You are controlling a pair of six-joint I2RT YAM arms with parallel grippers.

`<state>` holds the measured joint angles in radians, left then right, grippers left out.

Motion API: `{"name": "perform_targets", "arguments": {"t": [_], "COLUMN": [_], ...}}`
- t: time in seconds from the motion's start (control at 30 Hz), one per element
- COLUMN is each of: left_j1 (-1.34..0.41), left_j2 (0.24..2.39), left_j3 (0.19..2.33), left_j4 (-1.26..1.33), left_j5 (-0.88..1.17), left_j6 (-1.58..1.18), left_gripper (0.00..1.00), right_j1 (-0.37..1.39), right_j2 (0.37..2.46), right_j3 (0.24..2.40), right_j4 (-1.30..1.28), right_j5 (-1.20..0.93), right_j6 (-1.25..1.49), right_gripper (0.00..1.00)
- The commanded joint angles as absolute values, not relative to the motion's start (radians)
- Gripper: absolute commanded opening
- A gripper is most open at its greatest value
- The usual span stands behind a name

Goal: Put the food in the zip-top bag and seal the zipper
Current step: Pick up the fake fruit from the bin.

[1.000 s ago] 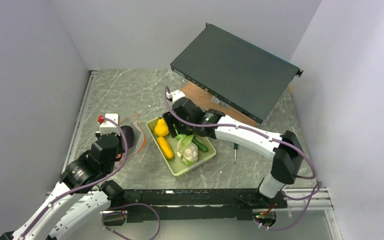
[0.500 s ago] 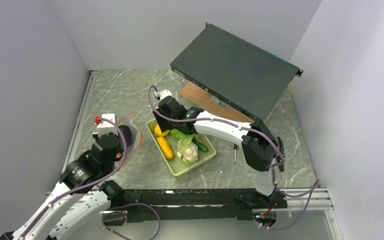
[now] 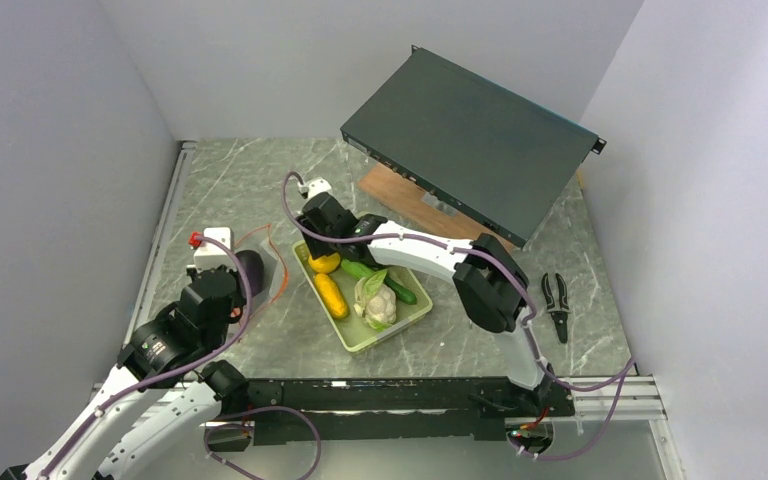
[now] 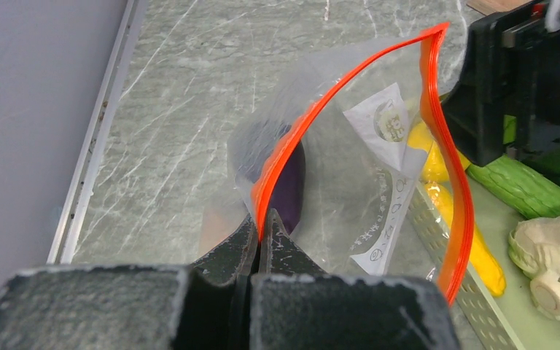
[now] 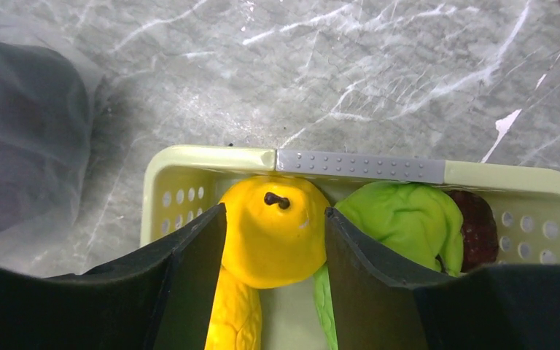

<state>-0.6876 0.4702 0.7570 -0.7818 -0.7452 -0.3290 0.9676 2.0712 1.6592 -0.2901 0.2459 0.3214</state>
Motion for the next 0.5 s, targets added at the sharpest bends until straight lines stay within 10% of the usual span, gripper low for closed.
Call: {"name": "perform_targets", "arguments": {"t": [0.0, 0.47], "left_j1": [-0.684, -0.682], "left_j2": [0.472, 0.480], "left_j3": [0.768, 0.773], "left_j4": [-0.742, -0.766], "left_j5": [-0.718, -0.769], "left_j6": [-0.318, -0.335], "left_gripper": [0.00, 0.00], "right_j1": [0.960, 0.961], "right_j2": [2.101, 1.926], "right_j3": [1.703, 1.578], "right_j4": [-0.260, -0.261], "right_j5": [0.260, 0.270], "right_j6": [0.334, 0.309], "right_gripper": [0.53, 0.05]}}
